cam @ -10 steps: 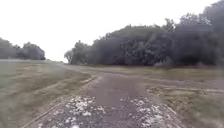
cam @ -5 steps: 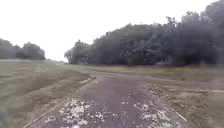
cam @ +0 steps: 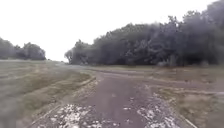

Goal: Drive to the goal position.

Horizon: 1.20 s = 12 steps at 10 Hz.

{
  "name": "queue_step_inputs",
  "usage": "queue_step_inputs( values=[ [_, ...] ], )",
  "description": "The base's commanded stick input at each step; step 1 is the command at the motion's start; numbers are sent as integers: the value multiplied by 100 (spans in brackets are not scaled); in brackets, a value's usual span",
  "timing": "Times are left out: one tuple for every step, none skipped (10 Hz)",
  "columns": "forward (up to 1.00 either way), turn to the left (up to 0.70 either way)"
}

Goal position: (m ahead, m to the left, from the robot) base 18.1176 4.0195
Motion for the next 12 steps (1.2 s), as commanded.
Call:
queue_step_inputs(
  values=[
    [45,0],
    [45,0],
    [45,0],
    [45,0],
    [45,0],
    [45,0],
    [45,0],
    [45,0],
    [45,0],
    [45,0],
    [45,0],
    [45,0]
  ],
)
